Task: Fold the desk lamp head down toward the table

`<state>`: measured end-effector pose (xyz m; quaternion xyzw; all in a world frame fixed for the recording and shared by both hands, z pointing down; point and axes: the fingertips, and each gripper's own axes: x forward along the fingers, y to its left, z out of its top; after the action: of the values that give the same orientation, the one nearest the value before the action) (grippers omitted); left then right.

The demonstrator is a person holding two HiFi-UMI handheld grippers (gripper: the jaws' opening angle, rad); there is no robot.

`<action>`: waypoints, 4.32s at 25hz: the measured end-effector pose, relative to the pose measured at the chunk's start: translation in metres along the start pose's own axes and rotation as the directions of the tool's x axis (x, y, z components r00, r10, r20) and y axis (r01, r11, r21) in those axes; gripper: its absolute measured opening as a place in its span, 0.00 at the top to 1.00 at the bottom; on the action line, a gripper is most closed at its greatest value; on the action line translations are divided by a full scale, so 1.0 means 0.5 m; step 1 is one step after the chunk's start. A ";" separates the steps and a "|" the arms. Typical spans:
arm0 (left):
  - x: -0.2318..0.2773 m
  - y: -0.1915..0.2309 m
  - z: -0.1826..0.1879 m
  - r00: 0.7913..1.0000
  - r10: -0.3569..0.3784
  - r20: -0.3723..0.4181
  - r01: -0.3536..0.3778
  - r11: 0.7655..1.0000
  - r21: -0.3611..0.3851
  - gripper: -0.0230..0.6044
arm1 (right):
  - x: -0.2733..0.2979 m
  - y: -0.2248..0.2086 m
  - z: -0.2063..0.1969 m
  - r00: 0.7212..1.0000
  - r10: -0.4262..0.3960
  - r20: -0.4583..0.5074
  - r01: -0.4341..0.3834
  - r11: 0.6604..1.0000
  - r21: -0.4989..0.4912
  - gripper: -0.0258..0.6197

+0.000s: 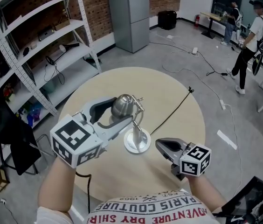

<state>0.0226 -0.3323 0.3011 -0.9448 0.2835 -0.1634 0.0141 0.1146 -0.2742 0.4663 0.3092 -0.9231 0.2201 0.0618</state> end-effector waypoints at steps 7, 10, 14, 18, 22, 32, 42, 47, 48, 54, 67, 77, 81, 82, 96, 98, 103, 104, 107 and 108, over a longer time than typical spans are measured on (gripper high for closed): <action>-0.011 -0.003 -0.016 1.000 0.011 -0.017 -0.011 1.000 0.000 0.55 | -0.003 0.004 -0.005 1.000 0.002 -0.001 -0.002 1.000 -0.002 0.96; -0.022 0.001 -0.024 0.999 0.015 -0.029 -0.015 1.000 -0.001 0.55 | 0.000 0.008 -0.004 1.000 0.002 -0.005 -0.002 1.000 -0.002 0.96; -0.031 0.002 -0.033 0.999 0.025 -0.035 -0.025 1.000 -0.003 0.55 | 0.004 0.012 -0.002 1.000 0.006 -0.007 -0.006 1.000 -0.004 0.96; -0.040 0.002 -0.042 0.999 0.031 -0.044 -0.031 0.999 -0.007 0.55 | 0.009 0.020 0.000 1.000 0.008 -0.010 -0.008 1.000 -0.008 0.96; -0.048 0.002 -0.051 0.998 0.036 -0.050 -0.037 0.999 -0.011 0.55 | 0.015 0.022 0.001 1.000 0.009 -0.011 -0.009 1.000 -0.010 0.96; -0.080 -0.003 -0.090 0.998 0.044 -0.055 -0.046 0.998 -0.033 0.55 | 0.050 0.011 -0.017 0.999 -0.037 -0.039 0.033 0.995 -0.099 0.96; -0.105 -0.006 -0.138 0.995 0.065 -0.069 -0.069 0.996 -0.060 0.55 | 0.107 -0.031 -0.057 0.992 -0.102 -0.076 0.087 0.979 -0.185 0.96; -0.110 -0.009 -0.150 0.996 0.069 -0.050 -0.072 0.995 -0.066 0.55 | 0.130 -0.033 -0.057 0.990 -0.119 -0.073 0.098 0.965 -0.244 0.87; -0.111 -0.009 -0.152 0.996 0.070 -0.048 -0.073 0.995 -0.067 0.55 | 0.137 -0.035 -0.057 0.990 -0.124 -0.073 0.102 0.963 -0.248 0.86; -0.119 -0.009 -0.157 0.997 0.070 -0.043 -0.073 0.995 -0.073 0.55 | 0.167 -0.050 -0.046 0.986 -0.158 -0.060 0.132 0.943 -0.306 0.79; -0.130 -0.020 -0.188 0.995 0.080 -0.063 -0.086 0.992 -0.097 0.56 | 0.208 -0.069 -0.038 0.985 -0.169 -0.045 0.147 0.937 -0.316 0.78; -0.148 -0.021 -0.237 0.993 0.076 -0.095 -0.087 0.989 -0.119 0.56 | 0.213 -0.064 -0.041 0.991 -0.128 -0.046 0.109 0.949 -0.295 0.78; -0.148 -0.025 -0.262 0.992 0.078 -0.104 -0.091 0.987 -0.133 0.56 | 0.212 -0.067 -0.044 0.991 -0.123 -0.048 0.104 0.951 -0.292 0.78; -0.147 -0.025 -0.266 0.992 0.079 -0.103 -0.093 0.986 -0.137 0.56 | 0.212 -0.068 -0.043 0.991 -0.122 -0.046 0.104 0.951 -0.290 0.78; -0.131 -0.029 -0.341 0.989 0.051 -0.140 -0.075 0.982 -0.170 0.56 | 0.212 -0.083 -0.040 0.988 -0.147 -0.046 0.129 0.953 -0.275 0.78; -0.129 -0.032 -0.358 0.987 0.042 -0.152 -0.069 0.982 -0.178 0.56 | 0.211 -0.083 -0.040 0.987 -0.153 -0.050 0.134 0.952 -0.274 0.78; -0.118 -0.032 -0.387 0.984 0.028 -0.174 -0.062 0.979 -0.192 0.56 | 0.214 -0.089 -0.040 0.986 -0.154 -0.057 0.133 0.953 -0.273 0.78; -0.115 -0.033 -0.393 0.984 0.025 -0.178 -0.060 0.979 -0.195 0.56 | 0.214 -0.091 -0.042 0.987 -0.152 -0.058 0.131 0.953 -0.271 0.78; -0.110 -0.038 -0.409 0.983 0.015 -0.184 -0.053 0.978 -0.201 0.56 | 0.211 -0.091 -0.042 0.988 -0.148 -0.052 0.129 0.954 -0.271 0.78; -0.108 -0.039 -0.414 0.983 0.013 -0.186 -0.051 0.978 -0.203 0.56 | 0.210 -0.090 -0.042 0.988 -0.149 -0.050 0.130 0.953 -0.273 0.78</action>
<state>-0.0750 -0.2730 0.4832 -0.9174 0.3142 -0.2190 -0.1078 0.0570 -0.3542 0.5278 0.3545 -0.9175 0.0985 0.1508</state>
